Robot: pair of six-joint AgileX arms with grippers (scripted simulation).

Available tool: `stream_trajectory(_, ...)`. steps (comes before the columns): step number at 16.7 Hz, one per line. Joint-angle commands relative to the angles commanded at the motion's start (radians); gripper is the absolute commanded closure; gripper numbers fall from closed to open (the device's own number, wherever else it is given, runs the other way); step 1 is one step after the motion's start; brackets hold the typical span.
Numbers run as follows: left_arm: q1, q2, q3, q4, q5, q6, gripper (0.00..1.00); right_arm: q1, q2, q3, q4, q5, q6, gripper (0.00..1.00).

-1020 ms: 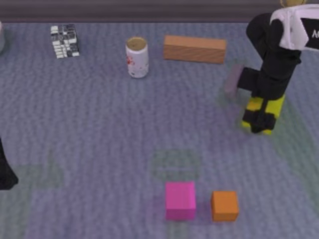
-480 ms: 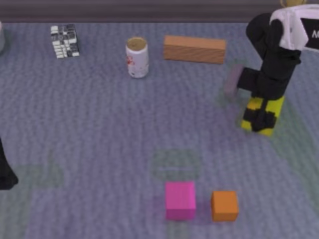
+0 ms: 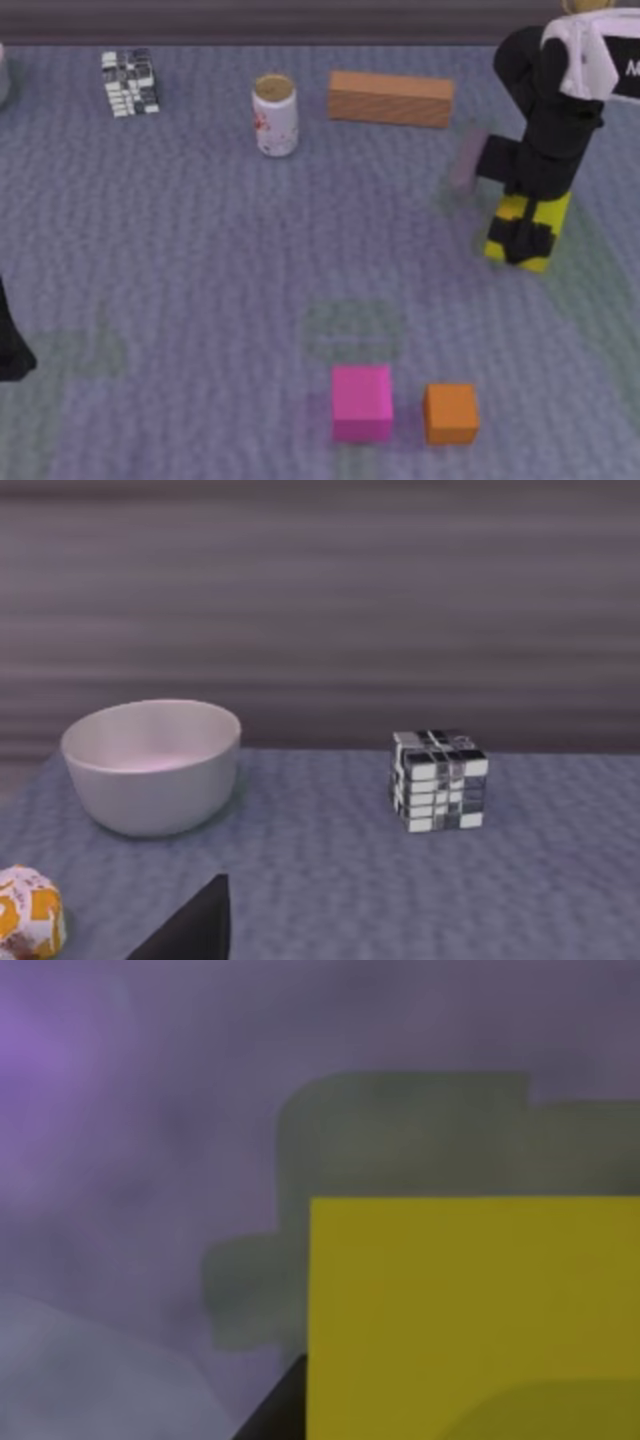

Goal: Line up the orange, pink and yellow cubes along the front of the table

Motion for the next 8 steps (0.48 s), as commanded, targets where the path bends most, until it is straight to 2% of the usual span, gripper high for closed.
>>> stream_trajectory(8, 0.0, 0.0, 0.0, 0.0, 0.0, 0.0, 0.0, 0.008, -0.067, 0.156, -0.225, -0.001, -0.002, 1.0)
